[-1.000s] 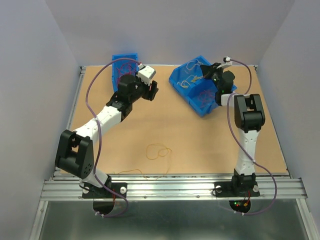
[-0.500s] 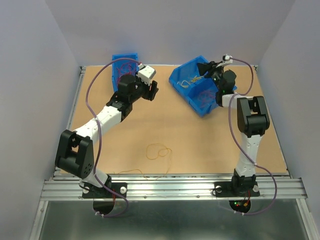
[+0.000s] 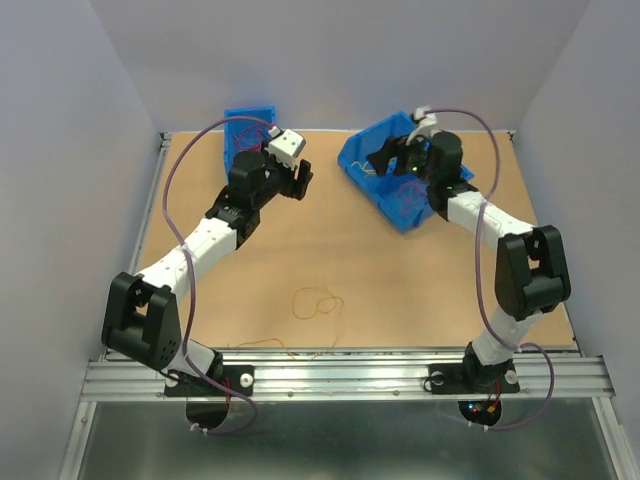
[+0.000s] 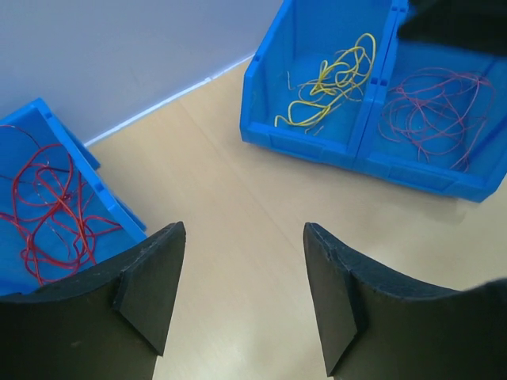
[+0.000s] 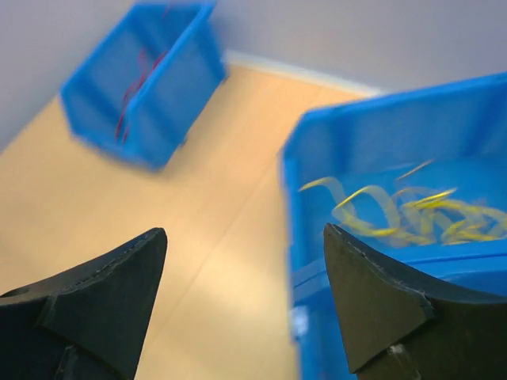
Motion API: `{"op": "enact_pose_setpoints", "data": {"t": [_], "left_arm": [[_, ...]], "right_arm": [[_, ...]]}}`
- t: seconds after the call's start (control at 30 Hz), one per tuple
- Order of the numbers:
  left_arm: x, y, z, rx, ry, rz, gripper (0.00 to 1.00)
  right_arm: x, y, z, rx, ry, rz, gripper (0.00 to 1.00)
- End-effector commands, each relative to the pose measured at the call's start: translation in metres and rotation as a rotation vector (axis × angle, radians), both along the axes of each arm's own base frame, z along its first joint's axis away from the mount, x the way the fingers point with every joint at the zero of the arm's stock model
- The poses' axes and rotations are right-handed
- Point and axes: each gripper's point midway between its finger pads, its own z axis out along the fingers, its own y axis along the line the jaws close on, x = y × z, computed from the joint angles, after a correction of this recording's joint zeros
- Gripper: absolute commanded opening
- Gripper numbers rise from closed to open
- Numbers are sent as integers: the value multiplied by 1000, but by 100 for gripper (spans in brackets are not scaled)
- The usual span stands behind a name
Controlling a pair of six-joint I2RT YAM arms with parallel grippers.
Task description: Untangle the cables
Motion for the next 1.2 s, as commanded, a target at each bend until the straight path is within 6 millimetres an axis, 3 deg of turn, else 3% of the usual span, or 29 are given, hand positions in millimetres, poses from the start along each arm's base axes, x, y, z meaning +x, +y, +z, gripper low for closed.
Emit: {"op": "enact_pose_setpoints", "data": {"t": [0.0, 0.1, 0.17, 0.3, 0.4, 0.8, 1.0, 1.17], "left_arm": [[-3, 11, 37, -42, -117, 55, 78], [-5, 19, 43, -63, -150, 96, 87], [-4, 23, 48, -82, -168, 120, 95], [-3, 28, 48, -92, -167, 136, 95], [-2, 31, 50, -113, -161, 138, 95], [4, 39, 50, -134, -146, 132, 95], [5, 39, 48, -133, -143, 131, 95], [7, 40, 47, -132, -140, 134, 95]], "right_arm": [[-90, 67, -83, -310, 243, 314, 87], [-131, 90, -102, -454, 238, 418, 100], [-154, 97, -120, -527, 232, 482, 100], [-202, 133, -132, -605, 186, 643, 100], [-228, 140, -145, -661, 170, 720, 100], [-290, 161, -180, -784, 180, 948, 100], [-302, 165, -198, -830, 208, 971, 100], [-300, 162, -214, -864, 249, 947, 100]]}}
